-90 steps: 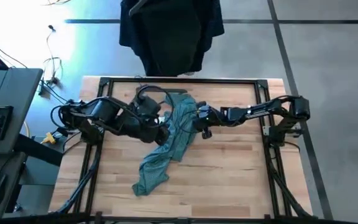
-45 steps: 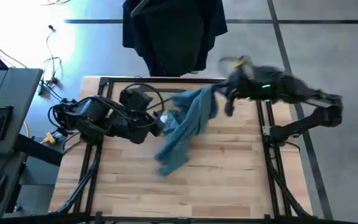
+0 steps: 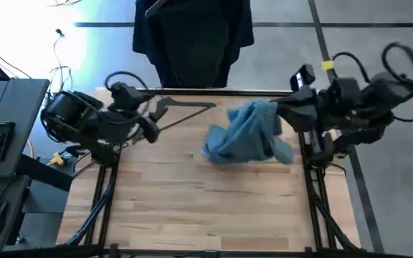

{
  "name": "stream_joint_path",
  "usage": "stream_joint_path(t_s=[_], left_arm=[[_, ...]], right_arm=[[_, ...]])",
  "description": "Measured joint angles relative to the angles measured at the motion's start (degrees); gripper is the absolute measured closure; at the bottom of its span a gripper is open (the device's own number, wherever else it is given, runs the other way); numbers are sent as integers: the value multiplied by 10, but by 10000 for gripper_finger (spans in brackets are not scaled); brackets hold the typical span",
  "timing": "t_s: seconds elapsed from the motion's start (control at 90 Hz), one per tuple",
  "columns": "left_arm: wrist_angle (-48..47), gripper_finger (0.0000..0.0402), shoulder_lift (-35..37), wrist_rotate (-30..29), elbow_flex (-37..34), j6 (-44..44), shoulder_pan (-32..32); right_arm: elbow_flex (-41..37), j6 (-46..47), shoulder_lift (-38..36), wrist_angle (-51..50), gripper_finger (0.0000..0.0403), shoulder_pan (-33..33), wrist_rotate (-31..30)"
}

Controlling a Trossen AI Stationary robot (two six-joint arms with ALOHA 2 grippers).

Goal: Hang clothes
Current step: Insert the hanger into the light blue hanger shirt

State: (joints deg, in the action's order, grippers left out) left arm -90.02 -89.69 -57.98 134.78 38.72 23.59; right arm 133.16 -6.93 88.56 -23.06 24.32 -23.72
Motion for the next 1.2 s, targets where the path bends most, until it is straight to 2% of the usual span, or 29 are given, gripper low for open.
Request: stream_joint_path(t_s=[0.067,0.156,0.3,0.389,0.422,0.522,0.622,0.722,0.8,0.889,0.944,1.011,1.1,1.2], left_arm=[[0,147,7,8,0,-5,14],[0,147,11,10,0,-28,32],[0,147,12,11,0,-54,45],[0,147,8,10,0,-49,47],[0,147,7,10,0,-46,47],[1,147,5,10,-20,-30,39],[1,147,14,43,-71,-6,22],[4,147,26,62,-149,50,16],[39,147,37,76,-227,94,24],[157,147,47,86,-322,105,23],[247,147,53,102,-375,88,22],[375,147,57,122,-433,57,6],[540,147,54,162,-494,-11,-34],[661,147,47,205,-549,-59,-85]], right_arm=[[19,-37,21,26,403,15,-94],[-14,-113,24,122,403,40,-234],[-17,-244,57,270,403,52,-427],[-18,-330,80,263,403,28,-620],[-18,-353,87,237,403,10,-662],[-27,-303,96,159,403,-22,-661],[-39,-259,82,42,403,-57,-660],[-50,-105,58,-122,403,-89,-647],[-50,57,46,-253,403,-106,-565],[-50,232,37,-374,403,-139,-400],[-50,283,35,-434,403,-156,-339],[-50,301,39,-489,403,-166,-306],[-50,289,42,-509,403,-175,-244],[-50,263,38,-508,403,-182,-167]])
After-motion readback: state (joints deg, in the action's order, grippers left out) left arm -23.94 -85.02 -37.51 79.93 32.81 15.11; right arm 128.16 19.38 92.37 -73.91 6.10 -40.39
